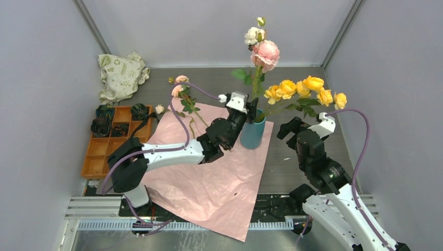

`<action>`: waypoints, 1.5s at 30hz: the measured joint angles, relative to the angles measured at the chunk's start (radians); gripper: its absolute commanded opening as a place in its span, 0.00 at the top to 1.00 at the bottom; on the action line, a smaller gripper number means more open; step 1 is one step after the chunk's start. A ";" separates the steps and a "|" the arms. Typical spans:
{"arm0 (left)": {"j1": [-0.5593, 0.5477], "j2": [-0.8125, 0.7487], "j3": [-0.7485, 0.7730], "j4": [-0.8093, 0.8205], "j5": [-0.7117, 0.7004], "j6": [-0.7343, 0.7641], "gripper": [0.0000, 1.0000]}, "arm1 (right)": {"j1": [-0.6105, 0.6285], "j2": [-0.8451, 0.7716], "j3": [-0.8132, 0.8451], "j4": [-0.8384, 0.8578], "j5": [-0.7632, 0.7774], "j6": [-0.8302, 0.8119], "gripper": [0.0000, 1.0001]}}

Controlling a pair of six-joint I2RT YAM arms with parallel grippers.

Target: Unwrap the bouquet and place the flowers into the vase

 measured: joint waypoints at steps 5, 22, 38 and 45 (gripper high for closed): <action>-0.020 -0.020 -0.058 -0.050 -0.037 -0.023 0.52 | 0.000 0.000 -0.007 0.000 -0.010 0.008 0.07; -0.019 -0.278 -0.068 -0.544 -0.477 -0.250 0.45 | 0.000 -0.042 -0.009 -0.002 -0.018 0.024 0.07; 0.413 -0.234 0.177 -1.201 -0.055 -0.774 0.61 | 0.000 -0.055 -0.009 -0.026 -0.019 0.047 0.07; 0.757 -0.027 0.179 -1.327 0.319 -1.064 0.94 | 0.000 -0.055 -0.009 -0.036 -0.018 0.047 0.07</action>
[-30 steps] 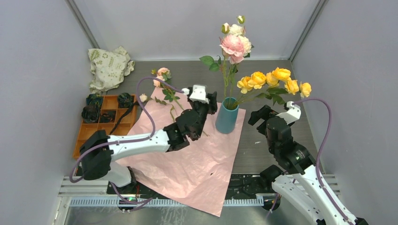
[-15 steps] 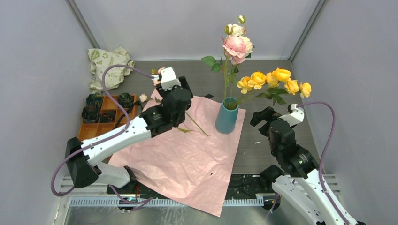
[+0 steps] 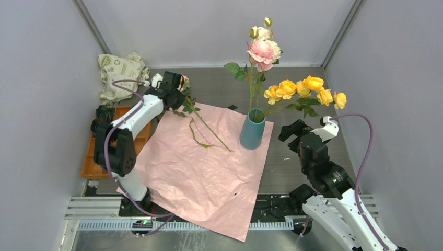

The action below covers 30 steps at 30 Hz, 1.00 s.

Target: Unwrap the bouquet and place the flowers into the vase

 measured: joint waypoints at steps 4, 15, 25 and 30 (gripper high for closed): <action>0.036 0.134 0.069 -0.163 0.043 -0.124 0.84 | 0.000 0.000 0.000 -0.001 0.003 0.000 0.07; 0.039 0.275 0.185 -0.402 0.048 -0.325 0.50 | 0.000 0.003 0.000 0.001 0.008 -0.020 0.07; 0.115 0.351 0.284 -0.486 0.052 -0.342 0.49 | 0.000 0.010 -0.002 0.008 0.010 -0.026 0.07; 0.137 0.433 0.346 -0.502 0.052 -0.341 0.53 | 0.000 0.012 -0.002 0.010 0.010 -0.027 0.07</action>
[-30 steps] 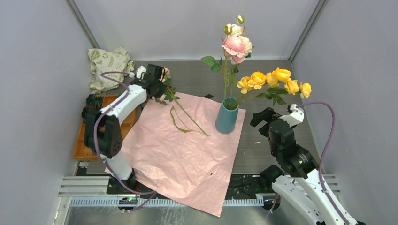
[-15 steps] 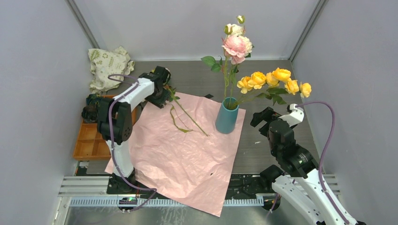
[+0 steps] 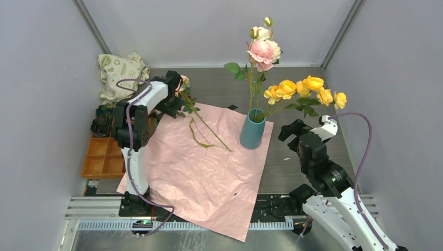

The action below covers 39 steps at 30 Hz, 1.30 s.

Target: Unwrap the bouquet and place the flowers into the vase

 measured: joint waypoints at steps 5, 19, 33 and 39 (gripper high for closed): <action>0.002 0.053 0.011 -0.003 0.012 0.000 0.82 | 0.000 0.000 0.000 0.000 0.000 0.000 0.07; 0.001 -0.020 -0.072 0.071 0.021 0.069 1.00 | 0.000 0.000 0.000 0.000 0.000 0.001 0.07; -0.173 -0.559 -0.099 0.213 -0.126 0.351 1.00 | 0.000 0.004 -0.011 0.003 -0.002 0.013 0.07; -0.286 -0.678 -0.028 0.325 -0.129 0.505 1.00 | 0.000 -0.039 -0.011 -0.021 0.031 0.024 0.06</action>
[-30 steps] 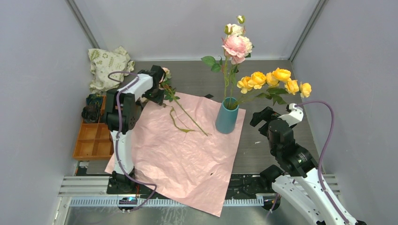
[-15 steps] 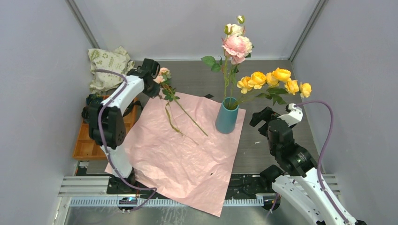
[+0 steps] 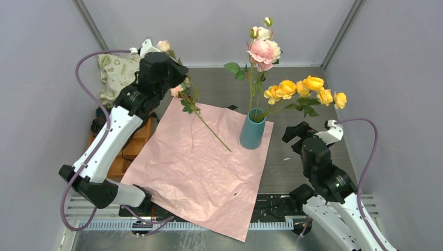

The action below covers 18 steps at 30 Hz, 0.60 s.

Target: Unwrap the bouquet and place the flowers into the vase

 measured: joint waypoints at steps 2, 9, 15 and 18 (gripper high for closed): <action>-0.028 -0.039 0.000 0.056 0.031 0.043 1.00 | 0.000 -0.028 0.003 -0.013 0.021 0.002 0.06; -0.182 -0.124 0.010 0.255 0.111 0.153 1.00 | 0.000 -0.092 0.030 -0.073 0.083 0.011 0.06; -0.288 -0.123 0.075 0.373 0.199 0.206 1.00 | 0.000 -0.124 0.035 -0.112 0.108 0.028 0.06; -0.325 -0.097 0.137 0.409 0.235 0.215 1.00 | 0.000 -0.132 0.036 -0.121 0.114 0.032 0.06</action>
